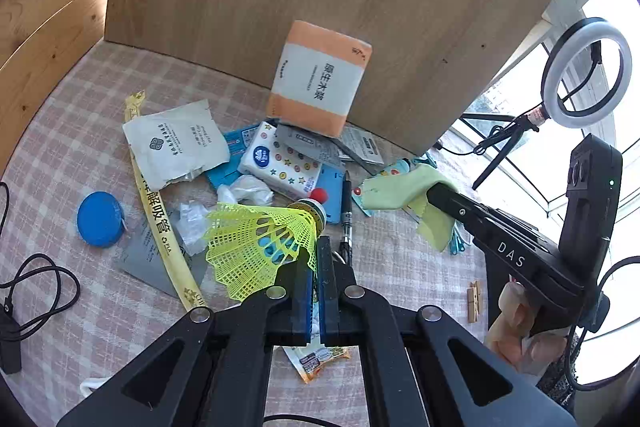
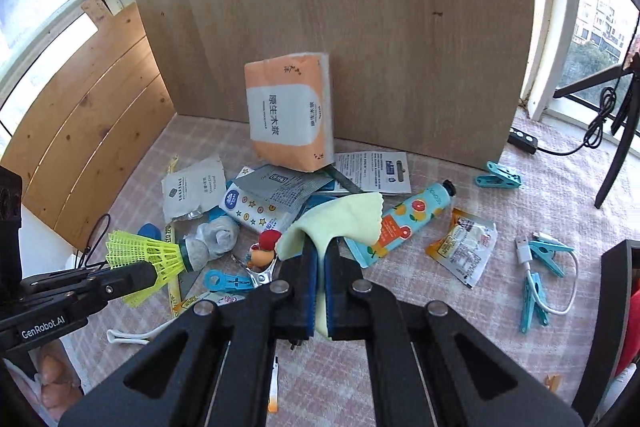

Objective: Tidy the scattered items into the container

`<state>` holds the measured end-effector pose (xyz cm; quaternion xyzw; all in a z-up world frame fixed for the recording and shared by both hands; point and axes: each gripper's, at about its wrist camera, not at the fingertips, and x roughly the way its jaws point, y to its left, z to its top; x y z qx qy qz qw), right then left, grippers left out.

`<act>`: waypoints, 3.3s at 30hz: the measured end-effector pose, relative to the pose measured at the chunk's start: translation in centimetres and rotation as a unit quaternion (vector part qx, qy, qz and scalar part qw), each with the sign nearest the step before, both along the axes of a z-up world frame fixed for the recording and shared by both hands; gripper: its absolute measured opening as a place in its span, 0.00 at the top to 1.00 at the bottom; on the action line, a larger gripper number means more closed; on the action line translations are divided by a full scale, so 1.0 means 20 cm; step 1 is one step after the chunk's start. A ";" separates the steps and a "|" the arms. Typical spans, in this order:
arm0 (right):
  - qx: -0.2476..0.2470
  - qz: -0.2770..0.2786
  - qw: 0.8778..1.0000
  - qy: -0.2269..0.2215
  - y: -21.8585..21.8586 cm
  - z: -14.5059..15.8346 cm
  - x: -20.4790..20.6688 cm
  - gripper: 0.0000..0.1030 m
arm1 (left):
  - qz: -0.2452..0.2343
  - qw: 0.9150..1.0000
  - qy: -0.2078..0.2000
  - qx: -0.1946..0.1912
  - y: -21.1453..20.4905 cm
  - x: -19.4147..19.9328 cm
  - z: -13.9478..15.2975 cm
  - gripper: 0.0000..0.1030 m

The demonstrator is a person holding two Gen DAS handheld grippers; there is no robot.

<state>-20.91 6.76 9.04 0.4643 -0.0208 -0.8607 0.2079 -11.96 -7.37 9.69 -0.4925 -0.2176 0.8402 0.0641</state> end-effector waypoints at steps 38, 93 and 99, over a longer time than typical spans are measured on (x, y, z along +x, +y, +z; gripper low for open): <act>0.056 -0.429 0.901 0.029 2.09 0.29 0.71 0.41 | -0.400 0.914 0.054 -0.025 2.28 0.17 0.27 0.42; 0.039 -0.124 0.990 -0.052 0.75 -0.07 0.61 0.45 | 0.063 0.991 -0.039 -0.115 -0.40 0.54 -0.12 0.46; 0.057 -0.041 0.996 -0.063 0.40 -0.13 0.59 0.45 | 0.005 0.992 -0.051 -0.116 -0.28 0.48 -0.23 0.53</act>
